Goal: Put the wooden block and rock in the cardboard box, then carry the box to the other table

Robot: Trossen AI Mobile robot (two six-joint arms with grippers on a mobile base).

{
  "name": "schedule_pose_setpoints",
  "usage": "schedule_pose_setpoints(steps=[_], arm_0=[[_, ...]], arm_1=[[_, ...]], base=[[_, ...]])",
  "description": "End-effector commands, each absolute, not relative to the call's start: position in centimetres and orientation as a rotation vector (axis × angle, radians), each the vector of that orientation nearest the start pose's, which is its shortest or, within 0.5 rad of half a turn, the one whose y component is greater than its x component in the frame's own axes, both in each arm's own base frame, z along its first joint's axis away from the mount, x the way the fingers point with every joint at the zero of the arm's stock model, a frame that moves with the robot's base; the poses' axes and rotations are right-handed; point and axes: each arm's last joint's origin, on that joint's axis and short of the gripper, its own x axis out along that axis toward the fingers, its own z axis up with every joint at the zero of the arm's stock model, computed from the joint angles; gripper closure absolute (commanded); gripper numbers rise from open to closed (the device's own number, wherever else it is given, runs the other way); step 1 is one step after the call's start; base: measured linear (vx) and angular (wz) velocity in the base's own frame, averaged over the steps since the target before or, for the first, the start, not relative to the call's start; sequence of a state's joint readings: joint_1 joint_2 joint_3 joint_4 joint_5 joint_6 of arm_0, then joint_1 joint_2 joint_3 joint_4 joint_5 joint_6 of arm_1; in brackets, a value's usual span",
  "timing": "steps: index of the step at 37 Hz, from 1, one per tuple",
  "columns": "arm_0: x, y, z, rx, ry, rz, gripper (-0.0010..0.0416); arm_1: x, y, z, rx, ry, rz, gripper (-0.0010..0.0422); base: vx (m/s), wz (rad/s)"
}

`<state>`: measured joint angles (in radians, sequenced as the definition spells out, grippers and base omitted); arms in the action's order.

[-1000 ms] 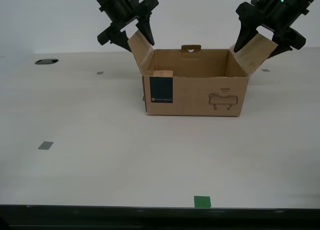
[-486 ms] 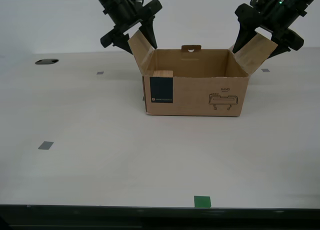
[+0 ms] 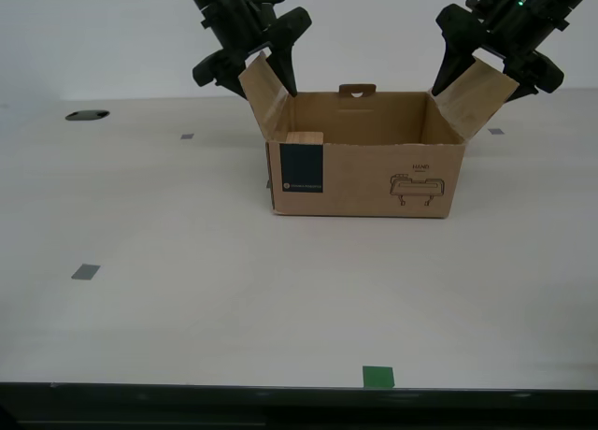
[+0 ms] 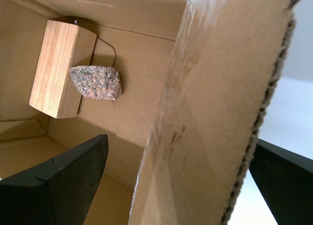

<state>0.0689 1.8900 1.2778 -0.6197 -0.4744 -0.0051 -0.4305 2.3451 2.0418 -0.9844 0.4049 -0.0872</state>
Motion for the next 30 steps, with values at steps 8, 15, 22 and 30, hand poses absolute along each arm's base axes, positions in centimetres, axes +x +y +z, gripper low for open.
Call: schedule_pose_setpoints(steps=[8,15,22,30], arm_0=[[36.7,4.1,17.4,0.248,1.215,0.482,0.0056],[36.7,4.3,17.4,0.246,1.215,0.485,0.0076],[36.7,4.3,17.5,0.248,1.217,0.484,0.0110],[36.7,4.3,17.5,0.250,1.219,0.483,0.0152]], arm_1=[[43.6,-21.5,18.7,-0.051,1.315,-0.667,0.0135],[43.4,-21.4,18.2,-0.050,1.331,-0.663,0.0139],[43.1,-21.2,17.4,-0.049,1.360,-0.657,0.0177],[43.2,-21.3,17.4,-0.049,1.353,-0.659,0.0229]], base=[[0.000,0.000],[0.000,0.000],[0.000,0.000],[0.000,0.000]])
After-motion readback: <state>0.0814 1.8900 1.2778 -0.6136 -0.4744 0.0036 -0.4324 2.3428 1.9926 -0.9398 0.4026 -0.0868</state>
